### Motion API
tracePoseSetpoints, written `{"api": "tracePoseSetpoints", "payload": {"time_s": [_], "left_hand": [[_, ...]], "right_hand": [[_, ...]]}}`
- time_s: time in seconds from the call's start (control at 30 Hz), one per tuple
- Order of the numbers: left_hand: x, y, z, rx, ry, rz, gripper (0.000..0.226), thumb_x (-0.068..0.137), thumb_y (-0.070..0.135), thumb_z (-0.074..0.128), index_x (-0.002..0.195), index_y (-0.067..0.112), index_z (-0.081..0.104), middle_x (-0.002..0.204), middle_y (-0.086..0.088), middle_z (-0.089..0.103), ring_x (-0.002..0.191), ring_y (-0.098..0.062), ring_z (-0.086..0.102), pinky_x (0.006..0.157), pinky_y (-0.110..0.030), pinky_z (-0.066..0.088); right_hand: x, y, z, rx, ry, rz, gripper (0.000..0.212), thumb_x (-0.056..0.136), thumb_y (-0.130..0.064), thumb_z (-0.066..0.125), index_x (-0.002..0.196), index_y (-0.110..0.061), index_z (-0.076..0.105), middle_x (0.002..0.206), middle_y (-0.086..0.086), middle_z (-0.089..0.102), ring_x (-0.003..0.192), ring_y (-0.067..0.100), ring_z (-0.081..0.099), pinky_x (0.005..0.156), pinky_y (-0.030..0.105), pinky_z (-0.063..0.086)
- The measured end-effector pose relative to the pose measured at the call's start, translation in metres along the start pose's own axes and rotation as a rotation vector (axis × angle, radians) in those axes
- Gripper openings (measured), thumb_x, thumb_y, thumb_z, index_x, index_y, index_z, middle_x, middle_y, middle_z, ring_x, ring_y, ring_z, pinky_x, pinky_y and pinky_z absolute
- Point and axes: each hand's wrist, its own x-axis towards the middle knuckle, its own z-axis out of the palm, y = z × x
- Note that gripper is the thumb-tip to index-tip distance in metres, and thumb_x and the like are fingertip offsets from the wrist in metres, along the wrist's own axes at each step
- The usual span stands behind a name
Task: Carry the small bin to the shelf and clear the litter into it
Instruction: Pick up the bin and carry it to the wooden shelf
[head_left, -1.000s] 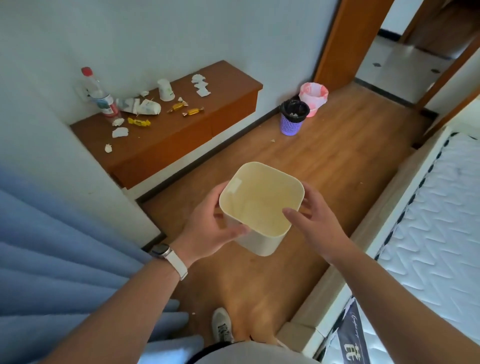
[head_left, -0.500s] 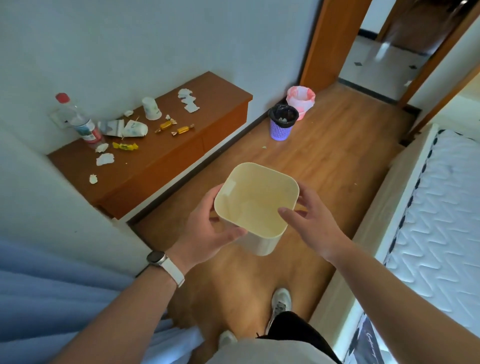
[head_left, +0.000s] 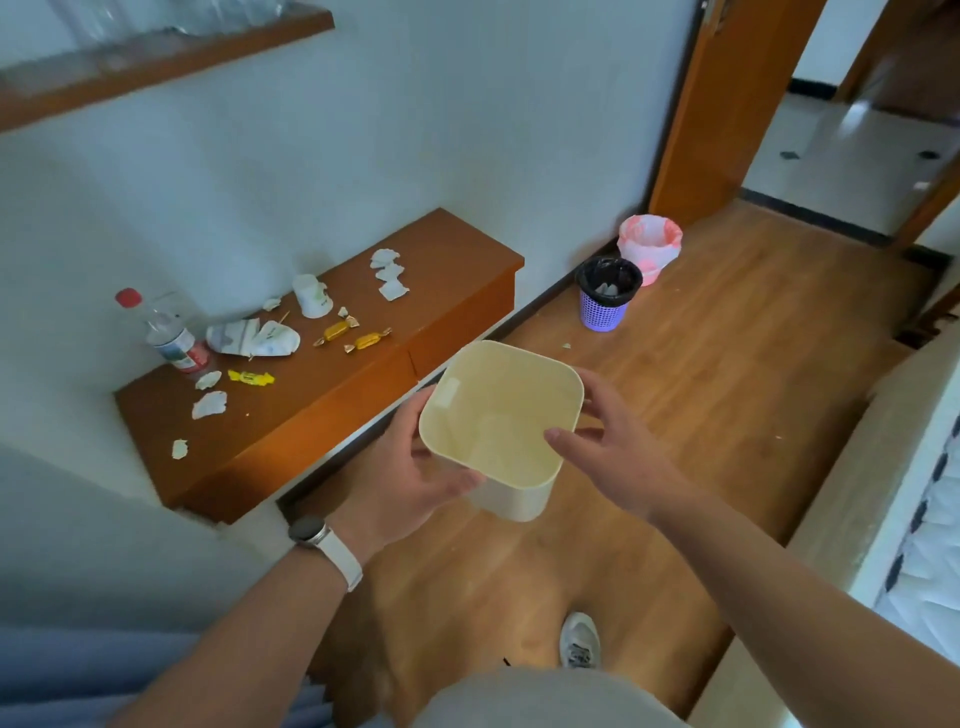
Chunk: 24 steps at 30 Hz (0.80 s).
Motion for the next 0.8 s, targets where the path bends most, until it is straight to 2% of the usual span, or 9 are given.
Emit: {"api": "tracePoseSetpoints", "payload": {"time_s": [0.13, 0.23, 0.33, 0.47, 0.6, 0.67, 0.73, 0.8], "left_hand": [[0.056, 0.023, 0.031, 0.033, 0.021, -0.019, 0.088, 0.058, 0.067, 0.078, 0.133, 0.054, 0.034, 0.124, 0.029, 0.051, 0.12, -0.007, 0.052, 0.091, -0.03, 0.055], [0.091, 0.035, 0.043, 0.057, 0.053, 0.035, 0.085, 0.062, 0.062, 0.079, 0.133, 0.052, 0.034, 0.122, 0.033, 0.051, 0.117, -0.001, 0.052, 0.086, -0.019, 0.053], [0.115, 0.038, 0.047, 0.044, 0.091, 0.023, 0.086, 0.063, 0.057, 0.081, 0.135, 0.046, 0.037, 0.123, 0.032, 0.051, 0.117, -0.002, 0.053, 0.085, -0.022, 0.054], [0.144, 0.041, 0.045, 0.06, 0.125, 0.029, 0.086, 0.062, 0.052, 0.083, 0.135, 0.044, 0.038, 0.121, 0.034, 0.052, 0.114, 0.0, 0.053, 0.085, -0.019, 0.053], [0.179, 0.03, 0.044, 0.042, 0.125, 0.021, 0.09, 0.061, 0.055, 0.08, 0.139, 0.033, 0.04, 0.12, 0.032, 0.054, 0.113, 0.0, 0.055, 0.084, -0.02, 0.053], [0.196, 0.022, 0.042, 0.04, 0.14, 0.015, 0.092, 0.06, 0.057, 0.08, 0.139, 0.033, 0.04, 0.12, 0.034, 0.053, 0.113, 0.0, 0.055, 0.086, -0.024, 0.054], [0.217, 0.013, 0.039, 0.019, 0.15, 0.014, 0.093, 0.059, 0.06, 0.08, 0.139, 0.035, 0.041, 0.121, 0.031, 0.054, 0.114, -0.005, 0.056, 0.086, -0.032, 0.055], [0.244, 0.005, 0.035, -0.015, 0.156, 0.035, 0.092, 0.058, 0.065, 0.079, 0.137, 0.038, 0.042, 0.122, 0.03, 0.054, 0.114, -0.009, 0.057, 0.083, -0.031, 0.056]], "right_hand": [[0.037, 0.011, -0.052, 0.026, 0.007, -0.02, 0.054, 0.073, -0.042, 0.068, 0.12, -0.057, 0.045, 0.124, -0.024, 0.056, 0.119, 0.006, 0.052, 0.094, 0.045, 0.052], [0.067, 0.012, -0.08, 0.032, -0.009, -0.049, 0.054, 0.078, -0.036, 0.069, 0.126, -0.047, 0.045, 0.122, -0.026, 0.056, 0.117, 0.004, 0.053, 0.096, 0.045, 0.05], [0.092, 0.009, -0.094, 0.048, -0.026, -0.067, 0.053, 0.078, -0.036, 0.067, 0.125, -0.047, 0.046, 0.118, -0.031, 0.056, 0.115, 0.0, 0.054, 0.098, 0.044, 0.049], [0.122, 0.013, -0.105, 0.061, -0.04, -0.058, 0.056, 0.079, -0.033, 0.068, 0.13, -0.04, 0.046, 0.121, -0.027, 0.056, 0.117, 0.001, 0.053, 0.097, 0.041, 0.05], [0.158, 0.022, -0.109, 0.068, -0.047, -0.039, 0.054, 0.086, -0.023, 0.068, 0.132, -0.038, 0.044, 0.121, -0.026, 0.056, 0.115, 0.0, 0.054, 0.092, 0.027, 0.051], [0.176, 0.025, -0.11, 0.054, -0.046, -0.032, 0.052, 0.087, -0.019, 0.068, 0.13, -0.038, 0.045, 0.115, -0.031, 0.057, 0.112, -0.001, 0.054, 0.088, 0.022, 0.05], [0.199, 0.026, -0.111, 0.046, -0.043, -0.029, 0.052, 0.088, -0.015, 0.067, 0.13, -0.036, 0.046, 0.111, -0.034, 0.057, 0.11, -0.002, 0.055, 0.086, 0.021, 0.05], [0.226, 0.029, -0.114, 0.041, -0.026, -0.016, 0.052, 0.087, -0.014, 0.068, 0.126, -0.041, 0.046, 0.111, -0.033, 0.058, 0.11, -0.002, 0.056, 0.087, 0.023, 0.05]]}}
